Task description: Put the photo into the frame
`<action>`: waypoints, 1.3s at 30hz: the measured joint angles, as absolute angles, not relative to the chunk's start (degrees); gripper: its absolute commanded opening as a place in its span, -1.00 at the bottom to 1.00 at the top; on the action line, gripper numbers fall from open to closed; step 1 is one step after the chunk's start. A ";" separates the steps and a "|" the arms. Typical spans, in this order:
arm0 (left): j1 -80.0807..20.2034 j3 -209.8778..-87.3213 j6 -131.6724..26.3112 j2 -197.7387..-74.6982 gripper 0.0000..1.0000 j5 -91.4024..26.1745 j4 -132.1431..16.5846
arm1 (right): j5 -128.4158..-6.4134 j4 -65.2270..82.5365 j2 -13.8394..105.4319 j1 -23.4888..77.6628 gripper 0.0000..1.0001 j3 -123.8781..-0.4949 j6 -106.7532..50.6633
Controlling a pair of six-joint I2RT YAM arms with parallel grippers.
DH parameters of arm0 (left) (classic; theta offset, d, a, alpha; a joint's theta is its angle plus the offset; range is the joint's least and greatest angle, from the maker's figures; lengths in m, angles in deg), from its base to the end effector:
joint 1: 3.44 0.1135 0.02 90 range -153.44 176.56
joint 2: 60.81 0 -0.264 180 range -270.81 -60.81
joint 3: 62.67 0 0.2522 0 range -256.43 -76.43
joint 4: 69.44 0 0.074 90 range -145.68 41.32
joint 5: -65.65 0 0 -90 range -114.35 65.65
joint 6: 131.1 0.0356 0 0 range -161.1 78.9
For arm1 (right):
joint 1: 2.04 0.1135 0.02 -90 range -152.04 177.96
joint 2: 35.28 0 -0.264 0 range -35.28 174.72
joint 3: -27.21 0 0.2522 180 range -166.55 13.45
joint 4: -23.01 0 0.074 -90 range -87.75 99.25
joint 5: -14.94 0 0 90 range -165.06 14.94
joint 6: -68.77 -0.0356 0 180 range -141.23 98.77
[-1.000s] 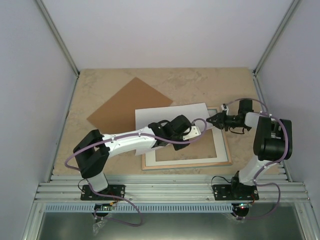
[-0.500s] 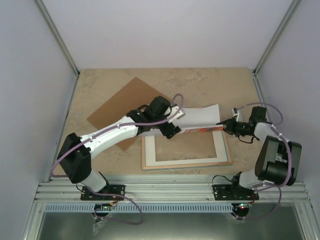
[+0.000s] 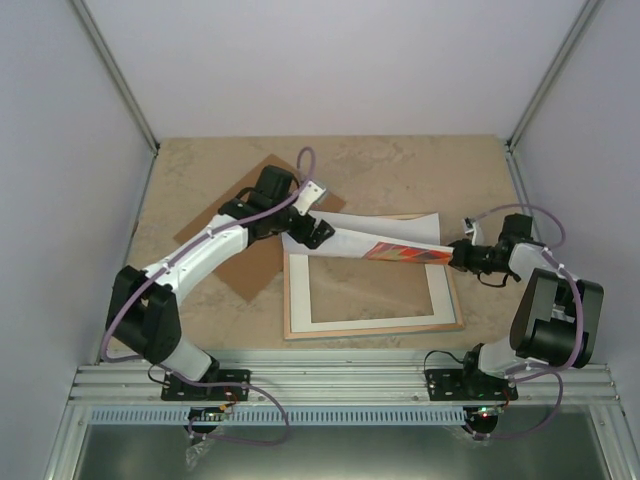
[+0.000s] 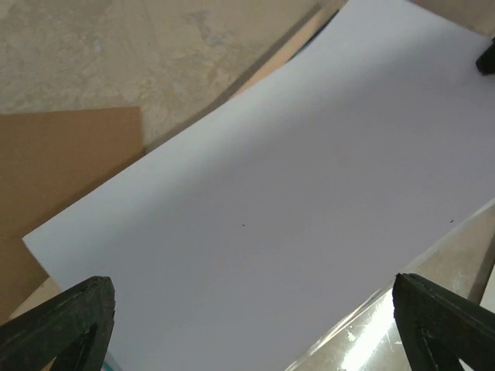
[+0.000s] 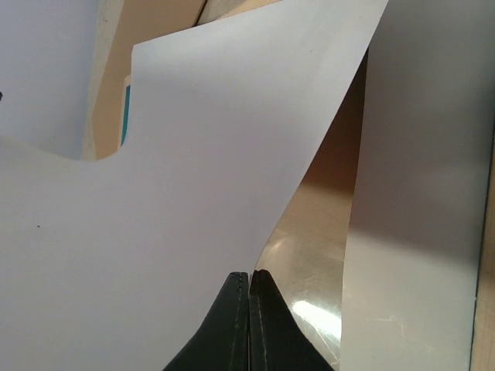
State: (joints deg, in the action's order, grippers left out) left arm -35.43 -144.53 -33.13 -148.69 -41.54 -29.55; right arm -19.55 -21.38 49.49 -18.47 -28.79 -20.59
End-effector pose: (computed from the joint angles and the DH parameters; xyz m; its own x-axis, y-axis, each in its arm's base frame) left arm 0.2796 -0.1870 0.2733 -0.5089 0.4741 -0.7185 0.7584 0.6418 -0.1137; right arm 0.2426 -0.0409 0.1649 -0.9172 0.2639 -0.2985 -0.0791 0.6137 0.7856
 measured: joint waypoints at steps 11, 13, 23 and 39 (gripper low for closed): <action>-32.24 -145.38 -20.44 -144.89 0.99 -64.97 -17.79 | -18.54 -22.87 56.22 -18.84 -0.99 -34.65 -17.37; -31.19 -145.36 -20.41 -143.73 0.98 -67.05 -16.85 | -18.28 -22.96 57.95 -19.08 -0.99 -35.87 -16.74; -24.21 -139.26 -37.29 -143.42 0.84 -52.03 -29.37 | -19.64 -21.78 54.62 -19.16 -0.99 -31.63 -19.19; -24.21 -137.20 -45.99 -149.89 0.93 -40.78 -33.35 | -20.62 -12.29 51.50 -18.66 0.06 -23.63 -31.65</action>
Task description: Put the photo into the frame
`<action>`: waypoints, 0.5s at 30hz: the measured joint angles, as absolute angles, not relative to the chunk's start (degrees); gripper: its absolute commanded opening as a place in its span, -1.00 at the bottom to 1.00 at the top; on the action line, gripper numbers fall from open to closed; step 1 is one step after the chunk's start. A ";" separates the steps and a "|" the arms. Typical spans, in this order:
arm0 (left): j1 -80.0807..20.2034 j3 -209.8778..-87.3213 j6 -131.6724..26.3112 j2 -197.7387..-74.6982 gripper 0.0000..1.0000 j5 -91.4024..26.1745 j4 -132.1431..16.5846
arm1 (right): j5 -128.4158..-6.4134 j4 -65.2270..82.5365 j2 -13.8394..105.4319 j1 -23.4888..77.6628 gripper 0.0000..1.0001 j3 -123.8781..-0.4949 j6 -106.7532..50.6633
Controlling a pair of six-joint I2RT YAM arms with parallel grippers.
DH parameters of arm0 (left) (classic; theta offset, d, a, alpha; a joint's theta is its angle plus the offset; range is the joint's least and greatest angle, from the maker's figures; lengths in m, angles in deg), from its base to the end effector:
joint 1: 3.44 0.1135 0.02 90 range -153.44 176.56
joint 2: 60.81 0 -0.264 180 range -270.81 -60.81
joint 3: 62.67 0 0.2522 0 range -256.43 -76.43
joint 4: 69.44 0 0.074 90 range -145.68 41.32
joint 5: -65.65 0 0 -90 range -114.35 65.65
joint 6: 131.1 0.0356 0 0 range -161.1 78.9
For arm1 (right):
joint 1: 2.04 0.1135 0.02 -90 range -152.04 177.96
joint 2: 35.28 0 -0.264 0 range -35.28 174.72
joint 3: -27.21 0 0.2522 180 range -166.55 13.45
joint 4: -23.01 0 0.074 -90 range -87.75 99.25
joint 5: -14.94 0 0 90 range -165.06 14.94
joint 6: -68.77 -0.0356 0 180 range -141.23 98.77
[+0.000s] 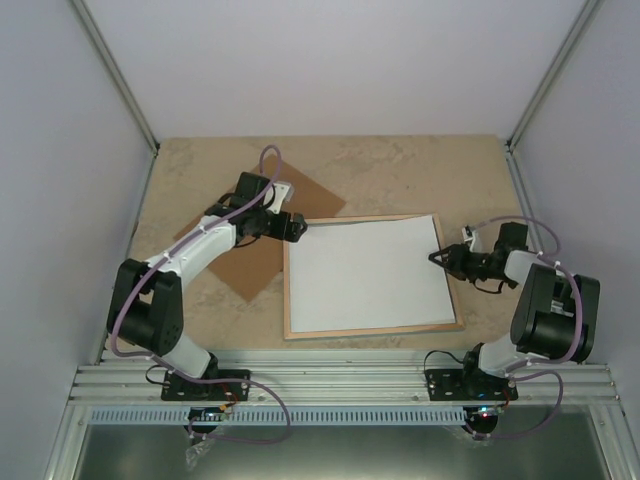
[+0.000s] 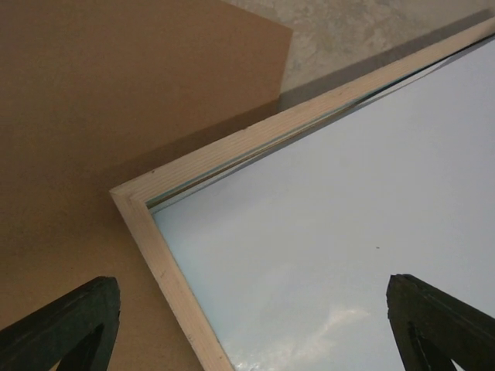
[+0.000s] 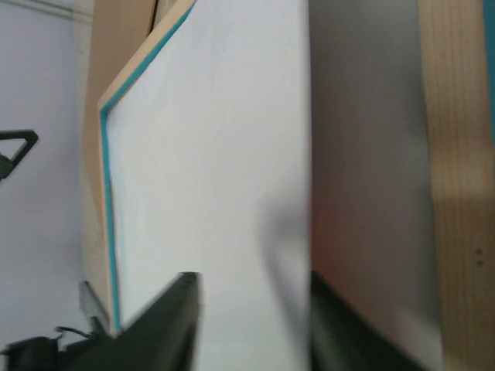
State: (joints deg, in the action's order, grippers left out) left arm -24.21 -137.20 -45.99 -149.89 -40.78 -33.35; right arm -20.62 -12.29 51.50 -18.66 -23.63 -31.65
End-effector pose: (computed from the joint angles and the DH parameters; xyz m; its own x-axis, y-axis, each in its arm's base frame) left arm 0.3035 -0.1259 0.2305 -0.7636 0.2022 -0.6132 0.4444 0.8536 -0.2720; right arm 0.2381 -0.0408 0.1394 -0.9076 0.3807 -0.1770 0.0811 0.5727 0.8158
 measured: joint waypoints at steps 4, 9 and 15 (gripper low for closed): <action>-24.21 -137.66 -46.01 -150.24 0.97 -38.72 -33.35 | -24.14 -13.12 49.51 -18.51 0.76 -23.96 -31.67; -24.21 -138.41 -45.88 -150.39 0.98 -37.19 -33.35 | -29.12 -14.74 46.69 -18.51 0.81 -26.34 -31.47; -24.21 -139.26 -45.40 -151.25 0.91 -36.36 -33.24 | -34.48 -17.95 47.28 -18.53 0.48 -32.11 -28.02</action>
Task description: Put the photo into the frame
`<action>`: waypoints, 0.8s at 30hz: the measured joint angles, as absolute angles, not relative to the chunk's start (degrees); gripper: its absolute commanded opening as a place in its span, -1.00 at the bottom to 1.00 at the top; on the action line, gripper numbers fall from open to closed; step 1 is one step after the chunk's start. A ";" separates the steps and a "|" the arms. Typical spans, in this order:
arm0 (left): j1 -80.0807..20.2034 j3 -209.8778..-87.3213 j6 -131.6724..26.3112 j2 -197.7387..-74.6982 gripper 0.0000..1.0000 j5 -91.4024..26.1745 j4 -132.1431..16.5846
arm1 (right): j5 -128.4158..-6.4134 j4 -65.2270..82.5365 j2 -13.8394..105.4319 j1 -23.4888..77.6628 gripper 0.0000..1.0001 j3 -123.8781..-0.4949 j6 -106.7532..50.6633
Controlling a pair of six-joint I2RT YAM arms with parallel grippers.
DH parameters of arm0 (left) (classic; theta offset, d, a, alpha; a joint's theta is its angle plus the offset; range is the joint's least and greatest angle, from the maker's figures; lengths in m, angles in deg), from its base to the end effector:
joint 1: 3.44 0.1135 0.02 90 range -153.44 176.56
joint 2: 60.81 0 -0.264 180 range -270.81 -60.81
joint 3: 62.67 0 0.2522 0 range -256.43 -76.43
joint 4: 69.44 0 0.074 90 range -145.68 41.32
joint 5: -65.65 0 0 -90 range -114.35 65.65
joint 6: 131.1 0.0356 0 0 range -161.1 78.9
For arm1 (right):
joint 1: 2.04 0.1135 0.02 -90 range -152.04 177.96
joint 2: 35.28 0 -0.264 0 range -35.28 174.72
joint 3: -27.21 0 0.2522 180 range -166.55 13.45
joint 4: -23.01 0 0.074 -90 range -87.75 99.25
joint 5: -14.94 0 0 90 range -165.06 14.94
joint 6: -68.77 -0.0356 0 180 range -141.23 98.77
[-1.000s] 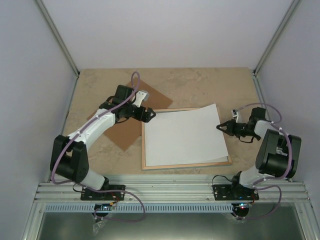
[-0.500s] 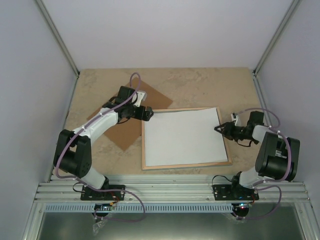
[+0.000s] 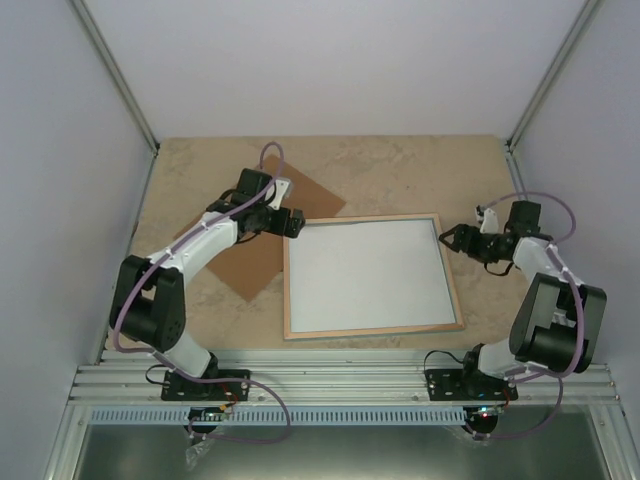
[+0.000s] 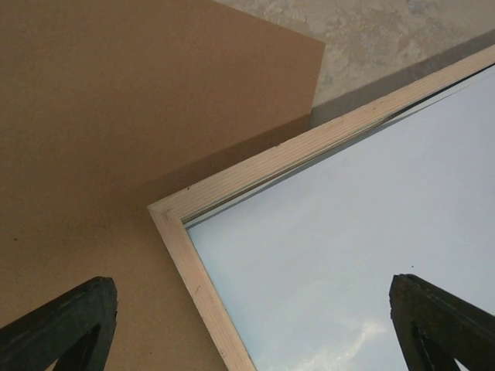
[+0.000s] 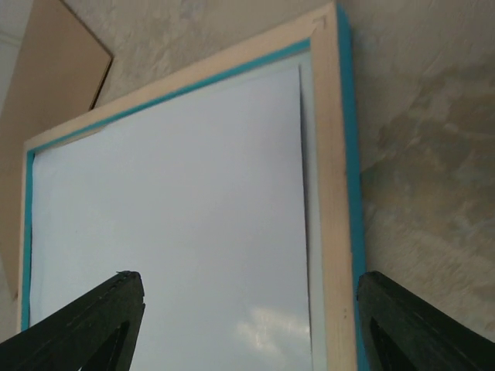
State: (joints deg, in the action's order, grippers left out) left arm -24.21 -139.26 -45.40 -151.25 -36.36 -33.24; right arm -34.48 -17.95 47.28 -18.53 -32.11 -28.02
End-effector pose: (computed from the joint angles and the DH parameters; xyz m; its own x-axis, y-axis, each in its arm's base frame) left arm 0.3123 -0.1264 0.2337 -0.7501 0.2061 -0.6284 0.4167 0.8851 -0.2072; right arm 0.2573 -0.0520 0.1848 -0.8638 0.3494 -0.3629 0.0466 0.7727 0.6330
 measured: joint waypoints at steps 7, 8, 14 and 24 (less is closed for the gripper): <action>-24.21 -140.26 -43.06 -152.86 0.61 -35.49 -30.11 | -36.62 -20.31 55.06 -18.25 0.36 -39.59 -21.18; -24.21 -140.26 -42.73 -153.08 0.57 -35.36 -29.52 | -37.10 -20.57 56.46 -18.14 0.35 -40.51 -20.30; -24.21 -140.35 -41.86 -157.08 0.34 -35.51 -26.38 | -38.72 -20.97 61.60 -17.96 0.24 -41.14 -17.55; -24.21 -141.95 -41.48 -165.61 -0.44 -38.70 -23.60 | -38.96 -19.31 65.55 -17.90 -0.25 -40.09 -17.63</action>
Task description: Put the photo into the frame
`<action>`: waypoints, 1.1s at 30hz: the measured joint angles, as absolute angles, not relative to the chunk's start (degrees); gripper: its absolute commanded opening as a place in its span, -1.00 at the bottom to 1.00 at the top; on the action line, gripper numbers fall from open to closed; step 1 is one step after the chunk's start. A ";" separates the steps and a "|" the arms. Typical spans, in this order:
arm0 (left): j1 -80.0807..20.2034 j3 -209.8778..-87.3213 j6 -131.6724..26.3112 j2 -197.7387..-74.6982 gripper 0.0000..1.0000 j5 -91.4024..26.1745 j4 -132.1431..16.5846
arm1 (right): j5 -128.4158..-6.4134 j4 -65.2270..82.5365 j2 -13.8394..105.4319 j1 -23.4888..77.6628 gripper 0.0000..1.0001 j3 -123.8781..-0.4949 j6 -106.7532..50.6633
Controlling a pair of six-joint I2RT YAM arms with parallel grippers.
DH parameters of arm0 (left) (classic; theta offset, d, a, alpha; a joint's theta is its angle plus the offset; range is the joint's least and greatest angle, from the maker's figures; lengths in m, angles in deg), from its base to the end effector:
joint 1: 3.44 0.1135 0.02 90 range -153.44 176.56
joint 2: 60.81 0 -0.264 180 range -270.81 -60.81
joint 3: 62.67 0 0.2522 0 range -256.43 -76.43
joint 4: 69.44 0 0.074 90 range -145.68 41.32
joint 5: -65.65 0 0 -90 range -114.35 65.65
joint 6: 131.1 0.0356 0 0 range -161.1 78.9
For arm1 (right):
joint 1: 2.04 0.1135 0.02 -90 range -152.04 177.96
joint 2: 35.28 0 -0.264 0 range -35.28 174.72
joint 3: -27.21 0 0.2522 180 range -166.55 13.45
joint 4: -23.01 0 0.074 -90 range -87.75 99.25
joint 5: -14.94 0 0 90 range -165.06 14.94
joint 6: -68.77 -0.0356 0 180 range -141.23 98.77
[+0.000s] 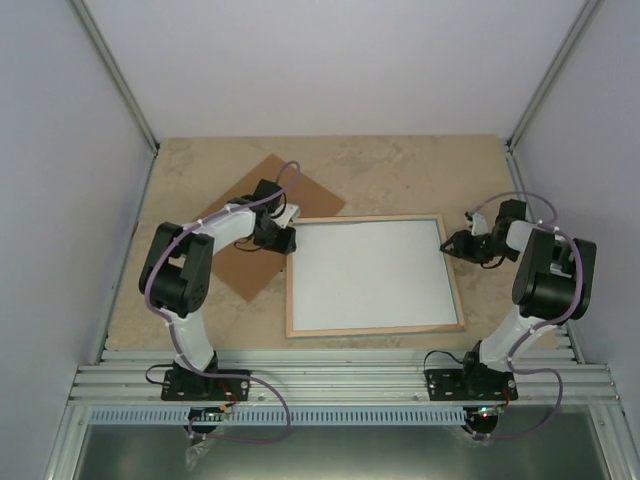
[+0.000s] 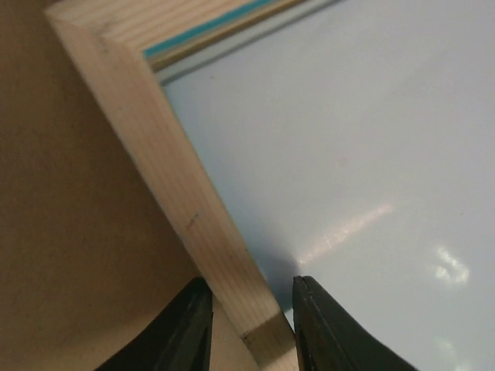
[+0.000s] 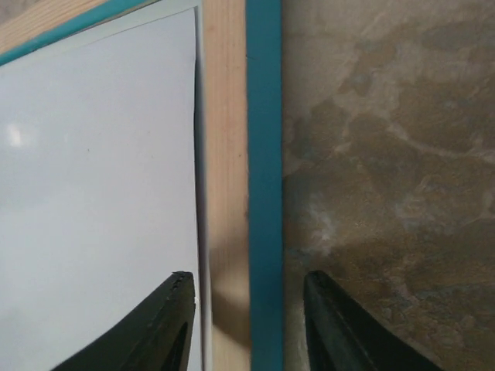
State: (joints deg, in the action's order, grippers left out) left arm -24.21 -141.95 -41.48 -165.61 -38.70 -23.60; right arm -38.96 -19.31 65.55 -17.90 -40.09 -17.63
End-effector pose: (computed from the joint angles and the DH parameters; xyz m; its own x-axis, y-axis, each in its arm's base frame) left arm 0.3239 -0.1323 0.1573 -0.8887 0.3302 -0.3181 0.4117 0.8800 -0.2370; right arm 0.2991 -0.0632 0.1338 -0.9361 0.2132 -0.2799 0.0235 0.8316 0.5548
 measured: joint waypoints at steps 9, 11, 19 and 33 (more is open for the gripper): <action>-24.24 -152.02 -44.81 -173.52 -0.51 -41.00 -25.28 | -39.31 -17.16 69.22 -19.75 -0.53 -42.67 -18.88; -24.85 -154.36 -45.33 -175.35 -0.51 -41.06 -26.00 | -39.33 -16.36 70.51 -20.80 -0.54 -44.44 -19.43; -27.36 -168.81 -46.97 -185.87 -0.38 -42.37 -27.78 | -42.46 -14.93 74.12 -24.63 -0.56 -50.49 -20.24; -30.27 -171.21 -42.51 -184.31 0.83 -37.48 -27.40 | -43.35 -16.01 70.71 -29.44 0.26 -51.85 -18.86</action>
State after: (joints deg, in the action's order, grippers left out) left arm -30.27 -171.21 -42.51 -184.31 -37.48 -27.40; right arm -43.35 -16.01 70.71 -29.44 -51.85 -18.86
